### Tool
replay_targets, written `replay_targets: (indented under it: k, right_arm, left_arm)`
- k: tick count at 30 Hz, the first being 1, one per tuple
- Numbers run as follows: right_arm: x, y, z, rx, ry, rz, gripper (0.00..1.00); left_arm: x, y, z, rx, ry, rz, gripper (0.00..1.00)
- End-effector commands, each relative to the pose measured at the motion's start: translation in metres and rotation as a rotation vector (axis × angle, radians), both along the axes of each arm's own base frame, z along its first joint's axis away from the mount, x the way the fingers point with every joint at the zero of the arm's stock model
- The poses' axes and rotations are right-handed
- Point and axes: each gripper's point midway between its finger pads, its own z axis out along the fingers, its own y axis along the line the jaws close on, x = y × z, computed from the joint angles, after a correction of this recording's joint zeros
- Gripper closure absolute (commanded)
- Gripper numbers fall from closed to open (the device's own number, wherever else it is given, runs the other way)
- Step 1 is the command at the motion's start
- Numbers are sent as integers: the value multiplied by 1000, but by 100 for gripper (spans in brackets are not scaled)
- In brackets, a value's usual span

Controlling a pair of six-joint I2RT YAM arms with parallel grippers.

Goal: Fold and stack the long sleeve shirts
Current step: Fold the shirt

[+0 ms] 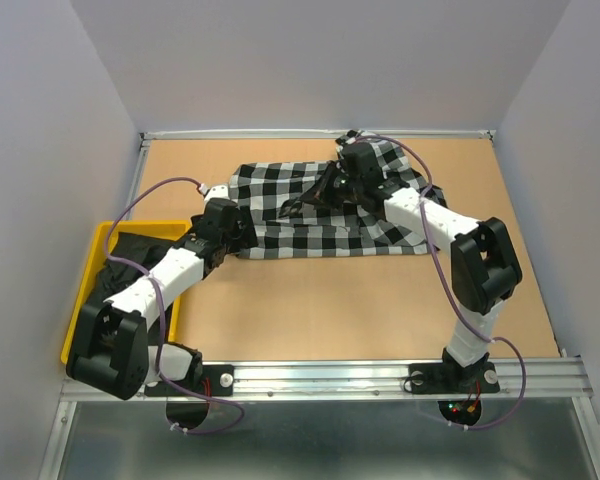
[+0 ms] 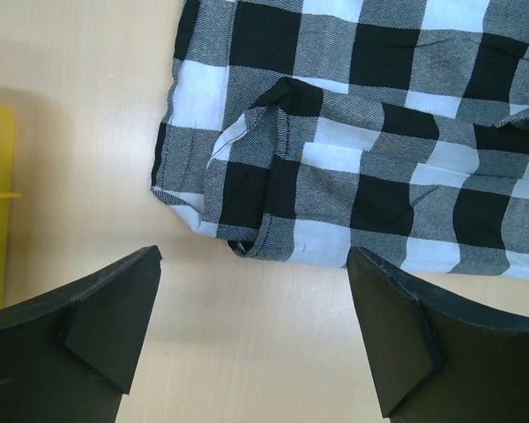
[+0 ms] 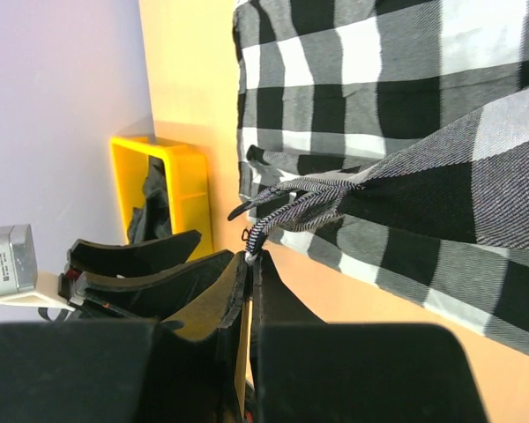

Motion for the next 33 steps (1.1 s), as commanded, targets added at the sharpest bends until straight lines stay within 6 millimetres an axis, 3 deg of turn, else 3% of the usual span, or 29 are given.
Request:
replay_targets:
  k: [1, 7, 14, 15, 20, 24, 28, 33]
  right_arm:
    - [3, 24, 22, 75, -58, 19, 99]
    - [-3, 33, 24, 81, -67, 61, 99]
    - [-7, 34, 28, 87, -76, 89, 99]
    - [-9, 35, 29, 94, -73, 99, 99]
    - [-13, 34, 39, 101, -93, 111, 99]
    - [-14, 34, 40, 103, -98, 118, 99]
    - [-13, 33, 39, 97, -98, 111, 100]
    - [2, 31, 36, 70, -124, 61, 99]
  left_arm:
    - [7, 0, 16, -18, -57, 16, 1]
    - [8, -4, 22, -37, -80, -4, 1]
    - [22, -25, 83, -131, -347, -118, 1]
    - [23, -37, 94, -106, -396, -221, 1]
    - [35, -66, 113, -71, -502, -391, 1]
    - [44, -85, 111, -56, -517, -469, 1]
    - [56, -91, 113, -38, -514, -478, 2]
    - [62, -64, 102, -92, -422, -214, 6]
